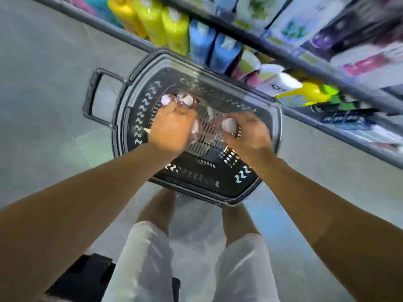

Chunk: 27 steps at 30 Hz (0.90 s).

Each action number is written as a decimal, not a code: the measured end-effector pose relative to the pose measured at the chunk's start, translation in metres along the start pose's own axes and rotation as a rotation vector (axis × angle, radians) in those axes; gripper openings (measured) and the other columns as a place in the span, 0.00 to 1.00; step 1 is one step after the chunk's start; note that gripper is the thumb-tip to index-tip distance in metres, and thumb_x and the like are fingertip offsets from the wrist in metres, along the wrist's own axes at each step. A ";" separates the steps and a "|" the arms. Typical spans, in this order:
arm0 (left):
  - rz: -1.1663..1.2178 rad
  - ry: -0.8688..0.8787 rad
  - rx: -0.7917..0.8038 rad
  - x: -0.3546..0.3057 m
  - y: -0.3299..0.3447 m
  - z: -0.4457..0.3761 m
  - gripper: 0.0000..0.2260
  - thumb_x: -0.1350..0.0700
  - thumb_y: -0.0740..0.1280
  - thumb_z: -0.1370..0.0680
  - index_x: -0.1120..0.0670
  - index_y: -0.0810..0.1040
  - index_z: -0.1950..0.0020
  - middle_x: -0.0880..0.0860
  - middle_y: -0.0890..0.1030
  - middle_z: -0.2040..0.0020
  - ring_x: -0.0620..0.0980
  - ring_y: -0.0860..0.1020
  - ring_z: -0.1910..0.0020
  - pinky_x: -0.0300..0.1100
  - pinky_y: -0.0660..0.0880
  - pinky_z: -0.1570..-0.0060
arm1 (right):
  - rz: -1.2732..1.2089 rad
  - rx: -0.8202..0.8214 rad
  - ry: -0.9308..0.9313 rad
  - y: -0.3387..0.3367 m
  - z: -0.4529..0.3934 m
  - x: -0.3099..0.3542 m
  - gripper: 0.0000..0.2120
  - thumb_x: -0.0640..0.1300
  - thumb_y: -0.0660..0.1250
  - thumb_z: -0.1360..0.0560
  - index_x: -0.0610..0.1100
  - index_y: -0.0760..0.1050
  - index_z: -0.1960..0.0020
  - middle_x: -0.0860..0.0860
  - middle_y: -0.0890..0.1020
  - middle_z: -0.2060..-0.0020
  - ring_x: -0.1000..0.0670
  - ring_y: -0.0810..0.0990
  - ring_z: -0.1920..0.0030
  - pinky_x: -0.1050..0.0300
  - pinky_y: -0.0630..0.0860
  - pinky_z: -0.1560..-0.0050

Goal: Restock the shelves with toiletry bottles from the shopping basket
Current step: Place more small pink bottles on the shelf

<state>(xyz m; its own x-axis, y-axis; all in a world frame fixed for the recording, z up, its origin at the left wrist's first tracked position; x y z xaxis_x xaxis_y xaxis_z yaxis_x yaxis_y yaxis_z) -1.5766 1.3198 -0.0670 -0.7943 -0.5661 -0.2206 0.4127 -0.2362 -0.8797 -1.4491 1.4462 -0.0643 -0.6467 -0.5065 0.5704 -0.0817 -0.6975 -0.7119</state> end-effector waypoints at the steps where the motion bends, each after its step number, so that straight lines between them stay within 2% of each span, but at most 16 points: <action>1: 0.016 0.030 -0.011 -0.005 -0.026 0.008 0.14 0.49 0.68 0.27 0.53 0.77 0.43 0.51 0.80 0.48 0.54 0.73 0.44 0.48 0.69 0.41 | -0.023 -0.028 -0.020 -0.023 0.011 0.019 0.14 0.49 0.69 0.26 0.49 0.79 0.41 0.50 0.80 0.47 0.49 0.77 0.44 0.58 0.71 0.44; 3: 0.022 0.092 -0.018 -0.014 -0.080 0.022 0.14 0.47 0.67 0.27 0.48 0.77 0.42 0.48 0.80 0.45 0.52 0.74 0.42 0.46 0.68 0.39 | -0.072 -0.116 -0.068 -0.073 0.034 0.056 0.13 0.46 0.71 0.27 0.46 0.81 0.44 0.49 0.82 0.49 0.49 0.78 0.47 0.58 0.72 0.46; 5: 0.133 0.101 -0.058 -0.020 -0.137 0.039 0.16 0.47 0.68 0.26 0.50 0.78 0.40 0.50 0.81 0.43 0.53 0.74 0.40 0.46 0.68 0.39 | -0.079 -0.184 -0.080 -0.121 0.056 0.092 0.12 0.44 0.73 0.28 0.43 0.81 0.46 0.46 0.82 0.53 0.47 0.79 0.51 0.55 0.73 0.49; 8: 0.347 0.135 -0.232 -0.032 -0.228 0.068 0.13 0.55 0.71 0.27 0.57 0.81 0.44 0.56 0.83 0.48 0.59 0.77 0.46 0.42 0.67 0.46 | -0.064 -0.226 -0.095 -0.180 0.082 0.138 0.11 0.46 0.73 0.29 0.46 0.81 0.46 0.48 0.83 0.53 0.49 0.80 0.54 0.53 0.76 0.51; 12: 0.428 0.224 -0.437 -0.051 -0.331 0.105 0.12 0.57 0.73 0.30 0.60 0.82 0.49 0.59 0.83 0.54 0.58 0.78 0.53 0.41 0.65 0.56 | -0.155 -0.372 -0.125 -0.250 0.111 0.187 0.06 0.47 0.72 0.29 0.51 0.80 0.52 0.58 0.83 0.60 0.60 0.80 0.58 0.59 0.77 0.56; 15: 0.455 0.225 -0.498 -0.062 -0.388 0.121 0.13 0.55 0.76 0.32 0.57 0.81 0.49 0.56 0.83 0.53 0.56 0.78 0.52 0.42 0.68 0.56 | -0.142 -0.508 -0.168 -0.295 0.132 0.221 0.04 0.49 0.70 0.28 0.49 0.79 0.56 0.55 0.82 0.62 0.56 0.80 0.60 0.54 0.77 0.58; 18: 0.507 0.251 -0.565 -0.075 -0.439 0.135 0.16 0.55 0.78 0.33 0.56 0.82 0.48 0.55 0.83 0.52 0.56 0.79 0.52 0.46 0.73 0.52 | -0.214 -0.596 -0.141 -0.337 0.148 0.242 0.09 0.46 0.72 0.30 0.47 0.81 0.50 0.51 0.84 0.60 0.50 0.82 0.57 0.51 0.78 0.52; 21: 0.567 0.307 -0.624 -0.088 -0.486 0.150 0.16 0.54 0.76 0.33 0.55 0.82 0.48 0.53 0.83 0.53 0.53 0.80 0.53 0.47 0.76 0.52 | -0.198 -0.720 -0.185 -0.382 0.171 0.268 0.13 0.45 0.73 0.30 0.48 0.80 0.45 0.52 0.84 0.57 0.57 0.80 0.59 0.63 0.75 0.53; 22: 0.571 0.324 -0.649 -0.092 -0.501 0.156 0.16 0.54 0.76 0.33 0.55 0.82 0.47 0.52 0.83 0.52 0.52 0.80 0.53 0.45 0.76 0.52 | -0.188 -0.762 -0.212 -0.396 0.180 0.277 0.13 0.45 0.73 0.29 0.48 0.80 0.45 0.53 0.83 0.57 0.58 0.79 0.59 0.63 0.75 0.53; 24: 0.568 0.350 -0.710 -0.101 -0.531 0.166 0.15 0.56 0.75 0.31 0.54 0.82 0.45 0.50 0.83 0.53 0.47 0.78 0.56 0.39 0.73 0.53 | -0.170 -0.818 -0.250 -0.424 0.196 0.292 0.13 0.47 0.72 0.28 0.48 0.80 0.44 0.52 0.83 0.57 0.55 0.80 0.59 0.56 0.76 0.51; 27: 0.609 0.385 -0.730 -0.117 -0.571 0.181 0.14 0.58 0.75 0.30 0.52 0.82 0.45 0.45 0.81 0.57 0.36 0.75 0.64 0.24 0.68 0.60 | -0.128 -0.861 -0.291 -0.461 0.214 0.309 0.13 0.48 0.70 0.25 0.48 0.79 0.42 0.49 0.84 0.55 0.49 0.82 0.55 0.49 0.77 0.49</action>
<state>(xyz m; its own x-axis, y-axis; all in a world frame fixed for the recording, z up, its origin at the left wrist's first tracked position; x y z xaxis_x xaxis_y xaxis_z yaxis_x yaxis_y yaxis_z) -1.6390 1.3779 0.5374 -0.6830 -0.1071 -0.7225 0.5236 0.6180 -0.5865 -1.4495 1.5028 0.5280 -0.3866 -0.6405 0.6636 -0.7519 -0.1977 -0.6289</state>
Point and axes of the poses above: each hand's wrist, its own z-axis away from the middle knuckle, its own y-axis out of the palm, x = y × z, the point moved 6 cm from there along -z, towards the middle knuckle
